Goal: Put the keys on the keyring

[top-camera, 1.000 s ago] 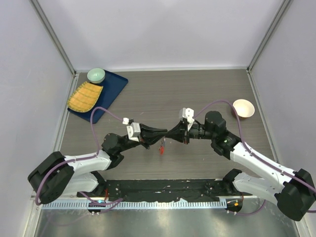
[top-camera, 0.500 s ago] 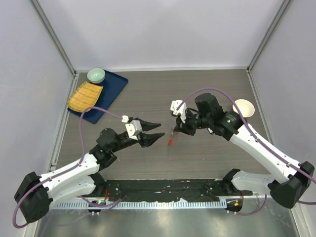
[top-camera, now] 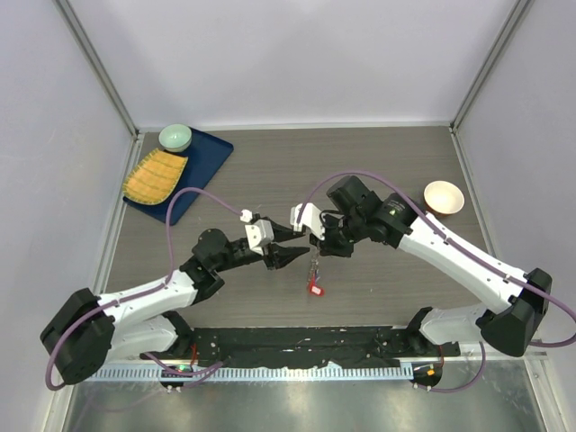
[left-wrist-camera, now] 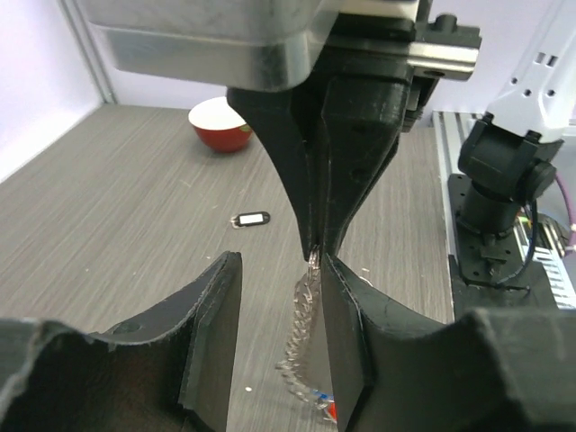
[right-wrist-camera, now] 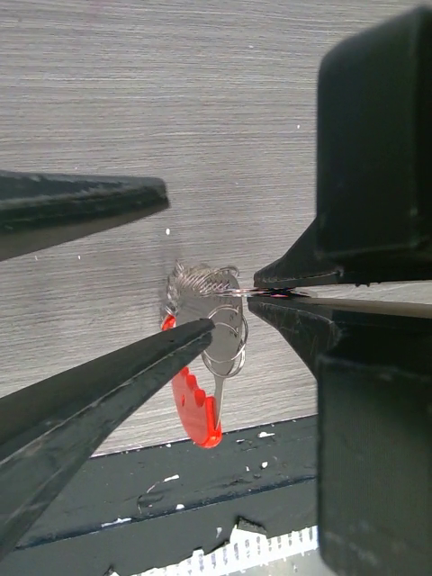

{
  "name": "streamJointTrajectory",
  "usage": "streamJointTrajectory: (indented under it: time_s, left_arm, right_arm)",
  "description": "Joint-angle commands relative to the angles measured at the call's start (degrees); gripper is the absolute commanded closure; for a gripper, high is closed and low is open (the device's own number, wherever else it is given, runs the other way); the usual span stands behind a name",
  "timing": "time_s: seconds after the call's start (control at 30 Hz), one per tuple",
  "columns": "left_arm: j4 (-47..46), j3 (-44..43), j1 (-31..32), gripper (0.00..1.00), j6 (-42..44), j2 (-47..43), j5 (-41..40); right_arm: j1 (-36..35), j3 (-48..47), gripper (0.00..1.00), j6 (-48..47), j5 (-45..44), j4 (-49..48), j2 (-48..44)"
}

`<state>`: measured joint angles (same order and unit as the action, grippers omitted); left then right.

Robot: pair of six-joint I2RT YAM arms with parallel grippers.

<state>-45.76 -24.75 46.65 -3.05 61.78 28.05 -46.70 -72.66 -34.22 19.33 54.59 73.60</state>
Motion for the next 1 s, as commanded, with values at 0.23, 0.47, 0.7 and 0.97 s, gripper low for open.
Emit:
streamJointTrajectory:
  time_s: [0.23, 0.47, 0.7, 0.97]
  left_arm:
    - [-11.8, -0.47, 0.19, 0.62, -4.33, 6.42, 9.04]
    - [-11.99, -1.52, 0.19, 0.74, -5.21, 8.27, 10.35]
    - [-11.2, -2.05, 0.19, 0.81, -5.65, 8.89, 10.88]
    - [-8.91, -3.2, 0.19, 0.82, -5.65, 9.32, 11.32]
  right_arm:
    - [-1.03, -1.69, 0.99, -1.91, 1.15, -2.29, -1.8]
    - [-1.38, -1.34, 0.99, -1.99, 1.15, -2.82, -1.97]
    - [-1.55, -1.16, 0.99, -2.08, 1.32, -3.26, -2.06]
    - [-1.73, -0.99, 0.99, -2.08, 1.5, -3.52, -1.97]
